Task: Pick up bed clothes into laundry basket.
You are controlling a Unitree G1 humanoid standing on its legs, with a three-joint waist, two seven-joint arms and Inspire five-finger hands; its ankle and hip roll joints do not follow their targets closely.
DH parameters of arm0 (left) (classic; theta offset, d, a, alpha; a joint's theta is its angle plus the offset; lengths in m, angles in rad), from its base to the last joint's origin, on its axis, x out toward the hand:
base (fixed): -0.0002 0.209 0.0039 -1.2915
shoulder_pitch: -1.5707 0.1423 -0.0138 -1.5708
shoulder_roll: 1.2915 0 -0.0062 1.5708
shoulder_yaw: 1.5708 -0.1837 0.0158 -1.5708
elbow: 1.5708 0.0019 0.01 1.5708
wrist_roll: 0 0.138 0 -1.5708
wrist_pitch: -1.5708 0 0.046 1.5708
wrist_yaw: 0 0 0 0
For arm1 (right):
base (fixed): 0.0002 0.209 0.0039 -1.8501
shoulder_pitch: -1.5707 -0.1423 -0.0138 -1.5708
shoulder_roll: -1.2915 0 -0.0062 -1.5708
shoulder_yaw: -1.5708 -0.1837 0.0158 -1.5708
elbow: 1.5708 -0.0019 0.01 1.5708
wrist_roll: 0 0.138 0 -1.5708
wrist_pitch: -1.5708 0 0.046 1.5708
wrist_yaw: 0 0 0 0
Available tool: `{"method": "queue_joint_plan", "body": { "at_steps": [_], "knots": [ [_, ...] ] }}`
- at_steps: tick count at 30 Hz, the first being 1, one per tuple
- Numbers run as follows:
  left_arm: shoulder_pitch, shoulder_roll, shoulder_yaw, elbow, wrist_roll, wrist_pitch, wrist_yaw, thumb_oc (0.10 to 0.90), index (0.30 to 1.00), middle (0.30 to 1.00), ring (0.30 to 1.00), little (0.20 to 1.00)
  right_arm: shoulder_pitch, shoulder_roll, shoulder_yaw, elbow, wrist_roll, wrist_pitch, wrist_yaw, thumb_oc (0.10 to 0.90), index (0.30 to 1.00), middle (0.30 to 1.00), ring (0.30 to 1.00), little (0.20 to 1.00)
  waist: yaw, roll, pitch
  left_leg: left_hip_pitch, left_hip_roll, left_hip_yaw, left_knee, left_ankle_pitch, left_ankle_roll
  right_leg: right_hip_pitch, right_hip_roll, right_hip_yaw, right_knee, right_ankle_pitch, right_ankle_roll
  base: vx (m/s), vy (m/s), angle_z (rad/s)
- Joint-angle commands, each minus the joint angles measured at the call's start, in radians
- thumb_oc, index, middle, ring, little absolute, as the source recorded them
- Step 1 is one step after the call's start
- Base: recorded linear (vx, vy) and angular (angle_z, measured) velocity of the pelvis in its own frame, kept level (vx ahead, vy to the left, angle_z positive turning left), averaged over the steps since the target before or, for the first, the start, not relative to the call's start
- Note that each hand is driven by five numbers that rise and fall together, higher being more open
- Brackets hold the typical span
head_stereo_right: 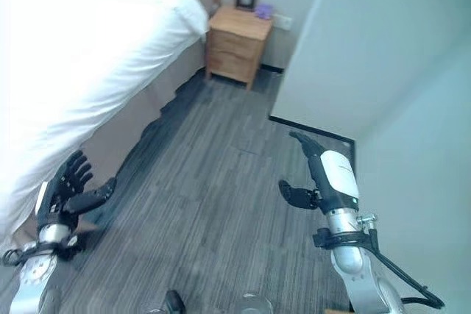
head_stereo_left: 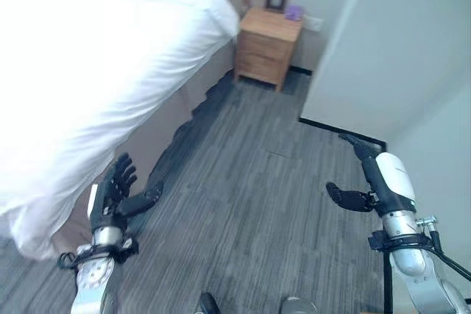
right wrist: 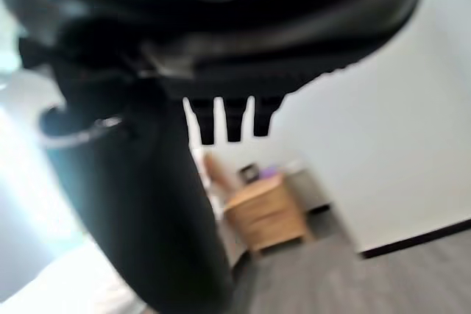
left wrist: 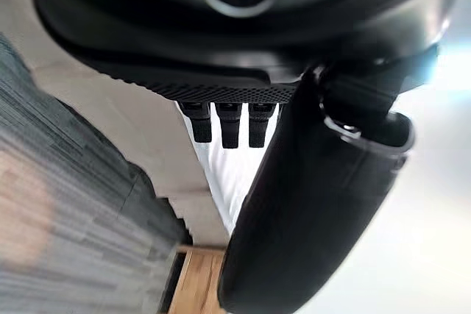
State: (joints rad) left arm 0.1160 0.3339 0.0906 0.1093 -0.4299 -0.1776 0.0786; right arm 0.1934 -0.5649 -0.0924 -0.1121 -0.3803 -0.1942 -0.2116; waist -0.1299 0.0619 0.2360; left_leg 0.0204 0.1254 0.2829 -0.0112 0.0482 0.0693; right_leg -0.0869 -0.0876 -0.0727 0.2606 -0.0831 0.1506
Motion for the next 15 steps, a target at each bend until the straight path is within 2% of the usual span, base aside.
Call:
{"method": "queue_joint_plan", "body": {
  "at_steps": [1,3,4,5,7,8,9,10,11,12,13,14,15],
  "knots": [
    [0.003,0.123,-0.026,-0.090,0.016,-0.100,-0.020,0.800,0.900,0.900,0.900,0.900,-0.041,-0.021,-0.102,-0.049,0.026,-0.037,-0.018,0.800,0.900,0.900,0.900,0.900,-0.050,-0.062,-0.041,0.026,0.080,0.034,-0.076,-0.016,-0.159,0.052,-0.024,0.085,-0.056,-0.034,0.010,-0.15,-0.137,2.65],
    [-0.010,0.130,-0.030,-0.081,0.019,-0.102,-0.022,0.800,0.900,0.900,0.900,0.900,-0.038,-0.014,-0.099,-0.042,0.026,-0.037,-0.017,0.800,0.900,0.900,0.900,0.900,-0.050,-0.065,-0.048,0.000,0.078,0.002,-0.076,0.000,-0.163,0.085,-0.012,0.096,-0.103,-0.046,-0.002,-0.13,-0.146,2.12],
    [-0.019,0.139,-0.024,-0.073,0.024,-0.103,-0.022,0.800,0.900,0.900,0.900,0.900,-0.050,-0.014,-0.085,-0.032,0.025,-0.035,-0.016,0.800,0.900,0.900,0.900,0.900,-0.019,-0.074,-0.061,-0.019,0.076,-0.023,-0.076,0.016,-0.181,0.135,-0.022,0.065,-0.172,-0.067,-0.013,-0.09,-0.135,1.19],
    [-0.019,0.139,-0.023,-0.073,0.024,-0.103,-0.022,0.800,0.900,0.900,0.900,0.900,-0.052,-0.014,-0.085,-0.031,0.025,-0.036,-0.017,0.800,0.900,0.900,0.900,0.900,-0.021,-0.072,-0.061,-0.023,0.079,-0.025,-0.076,0.021,-0.181,0.134,-0.020,0.063,-0.176,-0.062,-0.015,-0.16,-0.286,0.96],
    [0.013,0.121,0.006,-0.079,0.018,-0.099,-0.030,0.800,0.900,0.900,0.900,0.900,-0.059,-0.023,-0.065,-0.023,0.026,-0.037,-0.003,0.800,0.900,0.900,0.900,0.900,0.011,-0.070,-0.073,-0.045,0.104,-0.016,-0.076,0.055,-0.219,0.207,-0.008,0.011,-0.284,-0.042,-0.028,-0.12,-0.206,0.87],
    [0.013,0.121,0.007,-0.080,0.018,-0.099,-0.030,0.800,0.900,0.900,0.900,0.900,-0.059,-0.023,-0.064,-0.023,0.026,-0.037,-0.004,0.800,0.900,0.900,0.900,0.900,0.010,-0.070,-0.072,-0.044,0.104,-0.017,-0.076,0.055,-0.219,0.210,-0.008,0.009,-0.287,-0.041,-0.028,-0.15,-0.121,1.05],
    [0.041,0.115,0.030,-0.083,0.038,-0.100,-0.029,0.800,0.900,0.900,0.900,0.900,-0.078,-0.045,-0.054,-0.011,0.027,-0.040,0.002,0.800,0.900,0.900,0.900,0.900,0.037,-0.069,-0.060,-0.064,0.119,0.003,-0.076,0.102,-0.247,0.245,-0.004,-0.032,-0.328,-0.037,-0.042,-0.20,-0.102,0.99],
    [0.051,0.105,0.042,-0.087,0.040,-0.101,-0.021,0.800,0.900,0.900,0.900,0.900,-0.095,-0.060,-0.047,-0.007,0.028,-0.041,0.003,0.800,0.900,0.900,0.900,0.900,0.036,-0.077,-0.044,-0.068,0.128,0.056,-0.049,0.116,-0.251,0.262,-0.010,-0.062,-0.338,-0.035,-0.048,-0.33,-0.133,0.99],
    [0.053,0.097,0.051,-0.087,0.034,-0.102,-0.016,0.800,0.900,0.900,0.900,0.900,-0.114,-0.076,-0.038,-0.002,0.030,-0.040,0.003,0.800,0.900,0.900,0.900,0.900,0.032,-0.089,-0.032,-0.077,0.151,0.135,0.008,0.105,-0.244,0.262,-0.017,-0.088,-0.339,-0.030,-0.055,-0.21,-0.062,0.74],
    [0.053,0.097,0.053,-0.088,0.034,-0.102,-0.016,0.800,0.900,0.900,0.900,0.900,-0.117,-0.076,-0.036,0.000,0.030,-0.041,0.002,0.800,0.900,0.900,0.900,0.900,0.032,-0.089,-0.030,-0.079,0.152,0.135,0.016,0.099,-0.244,0.263,-0.017,-0.087,-0.339,-0.031,-0.055,-0.35,-0.109,0.70],
    [0.052,0.099,0.057,-0.101,0.012,-0.104,-0.015,0.800,0.900,0.900,0.900,0.900,-0.143,-0.104,-0.028,-0.002,0.037,-0.036,0.000,0.800,0.900,0.900,0.900,0.900,0.027,-0.117,-0.027,-0.041,0.186,0.250,0.140,-0.001,-0.236,0.259,-0.037,-0.126,-0.336,-0.023,-0.060,-0.31,-0.088,0.62],
    [0.054,0.101,0.058,-0.114,0.003,-0.102,-0.022,0.800,0.900,0.900,0.900,0.900,-0.147,-0.111,-0.029,-0.001,0.042,-0.031,0.002,0.800,0.900,0.900,0.900,0.900,0.029,-0.127,-0.024,-0.033,0.198,0.268,0.224,-0.054,-0.228,0.255,-0.047,-0.146,-0.334,-0.012,-0.065,-0.31,-0.081,0.57],
    [0.055,0.102,0.059,-0.116,0.003,-0.101,-0.023,0.800,0.900,0.900,0.900,0.900,-0.147,-0.111,-0.030,-0.002,0.043,-0.031,0.003,0.800,0.900,0.900,0.900,0.900,0.028,-0.126,-0.023,-0.039,0.203,0.265,0.242,-0.066,-0.228,0.257,-0.047,-0.148,-0.334,-0.013,-0.064,-0.17,-0.007,0.45]
  ]
}}
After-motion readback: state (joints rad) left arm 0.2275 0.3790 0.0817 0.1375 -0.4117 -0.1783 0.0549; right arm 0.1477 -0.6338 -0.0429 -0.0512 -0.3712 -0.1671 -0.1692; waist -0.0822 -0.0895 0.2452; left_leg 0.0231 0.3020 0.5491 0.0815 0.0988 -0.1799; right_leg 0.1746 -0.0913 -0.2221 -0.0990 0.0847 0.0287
